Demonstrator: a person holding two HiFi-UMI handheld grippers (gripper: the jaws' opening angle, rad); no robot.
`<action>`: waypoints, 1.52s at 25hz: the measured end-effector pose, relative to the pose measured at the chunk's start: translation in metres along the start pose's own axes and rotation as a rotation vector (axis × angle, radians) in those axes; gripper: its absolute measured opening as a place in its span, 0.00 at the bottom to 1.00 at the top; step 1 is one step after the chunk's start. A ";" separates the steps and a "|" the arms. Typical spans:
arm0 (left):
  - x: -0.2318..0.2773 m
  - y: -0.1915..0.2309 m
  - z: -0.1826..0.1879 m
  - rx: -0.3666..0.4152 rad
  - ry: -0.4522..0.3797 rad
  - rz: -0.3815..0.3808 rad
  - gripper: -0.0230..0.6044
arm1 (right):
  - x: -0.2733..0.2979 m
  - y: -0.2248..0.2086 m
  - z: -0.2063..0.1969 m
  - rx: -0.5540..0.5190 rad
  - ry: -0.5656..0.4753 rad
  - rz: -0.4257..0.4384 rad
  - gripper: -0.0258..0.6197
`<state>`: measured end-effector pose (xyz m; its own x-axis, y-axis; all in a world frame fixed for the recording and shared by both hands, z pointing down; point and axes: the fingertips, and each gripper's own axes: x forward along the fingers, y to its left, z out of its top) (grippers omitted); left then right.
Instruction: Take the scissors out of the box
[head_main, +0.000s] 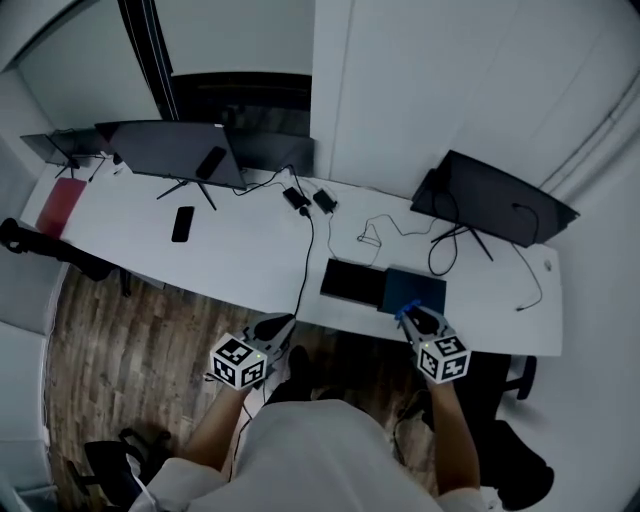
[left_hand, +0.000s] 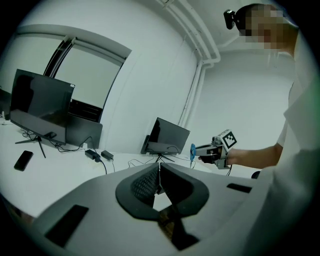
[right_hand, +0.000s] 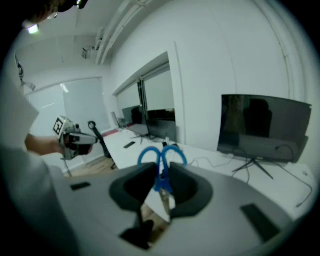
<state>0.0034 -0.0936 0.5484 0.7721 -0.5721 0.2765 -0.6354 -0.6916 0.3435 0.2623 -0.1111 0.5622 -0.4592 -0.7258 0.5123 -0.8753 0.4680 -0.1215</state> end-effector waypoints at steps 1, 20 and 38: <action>-0.005 -0.005 0.000 -0.002 -0.007 0.003 0.09 | -0.010 0.002 -0.001 0.001 -0.009 -0.004 0.21; -0.093 -0.047 0.017 0.020 -0.101 0.061 0.09 | -0.123 0.039 0.001 0.067 -0.212 -0.086 0.21; -0.111 -0.008 0.049 0.099 -0.088 -0.023 0.09 | -0.137 0.069 0.041 0.066 -0.302 -0.208 0.21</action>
<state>-0.0776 -0.0459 0.4713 0.7860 -0.5888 0.1885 -0.6181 -0.7427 0.2577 0.2586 -0.0001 0.4483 -0.2861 -0.9224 0.2594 -0.9579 0.2688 -0.1009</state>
